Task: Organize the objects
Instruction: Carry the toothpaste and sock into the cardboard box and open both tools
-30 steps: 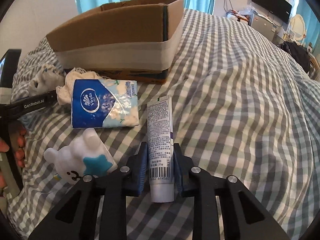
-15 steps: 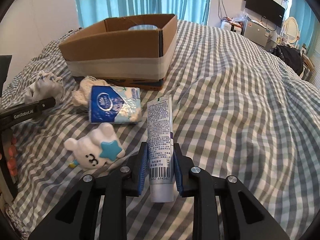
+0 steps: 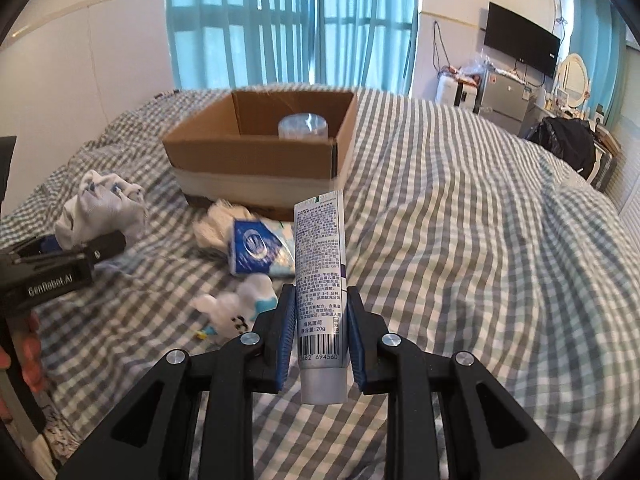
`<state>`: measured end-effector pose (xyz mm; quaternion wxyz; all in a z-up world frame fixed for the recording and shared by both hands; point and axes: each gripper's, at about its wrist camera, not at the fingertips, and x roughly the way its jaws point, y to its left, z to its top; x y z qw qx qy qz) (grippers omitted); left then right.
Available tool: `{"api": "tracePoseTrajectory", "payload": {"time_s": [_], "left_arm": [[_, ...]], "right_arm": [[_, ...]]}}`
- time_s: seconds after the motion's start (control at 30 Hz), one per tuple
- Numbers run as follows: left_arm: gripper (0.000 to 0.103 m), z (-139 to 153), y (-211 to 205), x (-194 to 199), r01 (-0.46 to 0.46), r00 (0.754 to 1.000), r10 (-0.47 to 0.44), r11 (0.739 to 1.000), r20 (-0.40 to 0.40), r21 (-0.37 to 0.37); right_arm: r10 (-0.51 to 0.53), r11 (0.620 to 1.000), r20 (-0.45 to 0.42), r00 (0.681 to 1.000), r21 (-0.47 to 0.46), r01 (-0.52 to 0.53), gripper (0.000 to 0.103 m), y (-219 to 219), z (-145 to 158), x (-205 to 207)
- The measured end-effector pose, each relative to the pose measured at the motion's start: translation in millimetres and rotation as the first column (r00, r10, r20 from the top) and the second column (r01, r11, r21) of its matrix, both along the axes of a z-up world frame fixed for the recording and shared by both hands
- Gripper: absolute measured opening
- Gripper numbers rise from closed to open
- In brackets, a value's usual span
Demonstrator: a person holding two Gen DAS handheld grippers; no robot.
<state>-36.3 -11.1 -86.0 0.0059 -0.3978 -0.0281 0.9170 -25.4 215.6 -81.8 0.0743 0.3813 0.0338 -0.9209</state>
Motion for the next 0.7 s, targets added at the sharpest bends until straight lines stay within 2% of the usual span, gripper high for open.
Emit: {"api": "tracePoseTrajectory", "payload": {"time_s": [0.17,0.37,0.53,0.7], "left_arm": [[0.077,27,7,3,0.018,0.999,-0.017,1.0,-0.048,0.012],[0.077,64,11,-14,0.044,0.992,-0.043,0.999,-0.115,0.007],[0.077,95,11,-47,0.057,0.984,-0.052,0.998,-0.169,0.023],[0.077,113,8,-96,0.061,0.98,-0.053,0.997,-0.19,0.038]], "right_arm": [[0.019,1.0,-0.049,0.999,-0.024,-0.02,0.023,-3,31,0],[0.053,0.997,-0.118,0.992,-0.056,-0.06,0.023,-9,74,-18],[0.08,0.992,-0.186,0.979,-0.082,-0.096,0.023,-17,114,-49],[0.106,0.984,-0.223,0.969,-0.119,-0.135,0.023,-28,139,-87]]}}
